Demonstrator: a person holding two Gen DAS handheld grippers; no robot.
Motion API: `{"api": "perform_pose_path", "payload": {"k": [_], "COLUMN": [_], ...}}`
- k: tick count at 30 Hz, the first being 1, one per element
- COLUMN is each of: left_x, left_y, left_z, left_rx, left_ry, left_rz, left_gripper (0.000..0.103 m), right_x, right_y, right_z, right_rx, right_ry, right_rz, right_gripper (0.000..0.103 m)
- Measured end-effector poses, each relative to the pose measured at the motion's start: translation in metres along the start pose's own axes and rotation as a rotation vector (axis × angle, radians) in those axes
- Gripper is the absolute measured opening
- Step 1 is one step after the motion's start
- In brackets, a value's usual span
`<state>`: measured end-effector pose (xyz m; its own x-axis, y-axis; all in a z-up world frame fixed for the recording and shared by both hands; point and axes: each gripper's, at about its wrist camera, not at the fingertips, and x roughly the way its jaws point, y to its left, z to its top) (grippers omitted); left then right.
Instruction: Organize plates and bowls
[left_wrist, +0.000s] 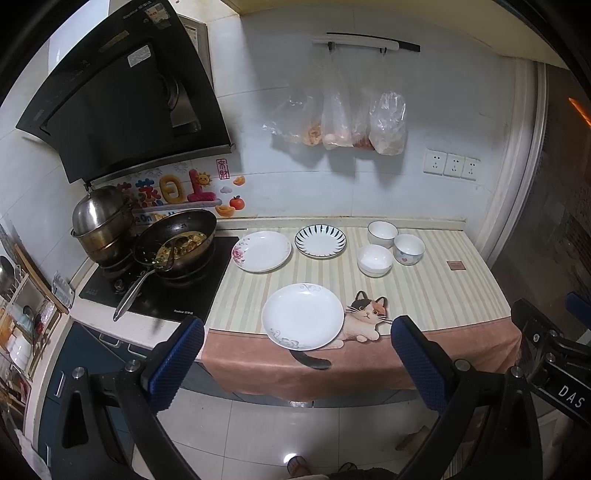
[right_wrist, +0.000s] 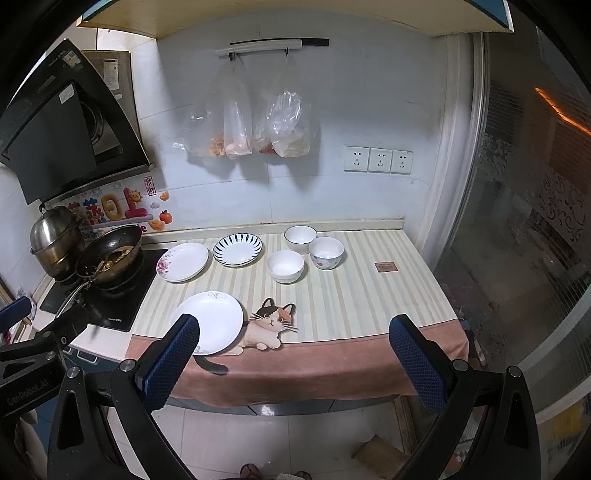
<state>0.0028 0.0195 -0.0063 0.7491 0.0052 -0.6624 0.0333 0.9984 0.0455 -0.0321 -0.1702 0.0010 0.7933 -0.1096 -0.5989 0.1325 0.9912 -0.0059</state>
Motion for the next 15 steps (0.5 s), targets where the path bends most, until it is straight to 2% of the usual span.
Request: {"api": "perform_pose_path", "payload": {"k": [15], "left_x": [-0.0022], "left_y": [0.0017], "left_z": [0.0019], "left_rx": [-0.001], "left_ry": [0.0], "left_rz": [-0.002], "left_gripper": [0.103], "right_x": [-0.004], "right_y": [-0.0034], "right_z": [0.0015], "right_rx": [0.006], "right_ry": [-0.006], "right_rz": [0.009], "right_gripper": [0.103]}}
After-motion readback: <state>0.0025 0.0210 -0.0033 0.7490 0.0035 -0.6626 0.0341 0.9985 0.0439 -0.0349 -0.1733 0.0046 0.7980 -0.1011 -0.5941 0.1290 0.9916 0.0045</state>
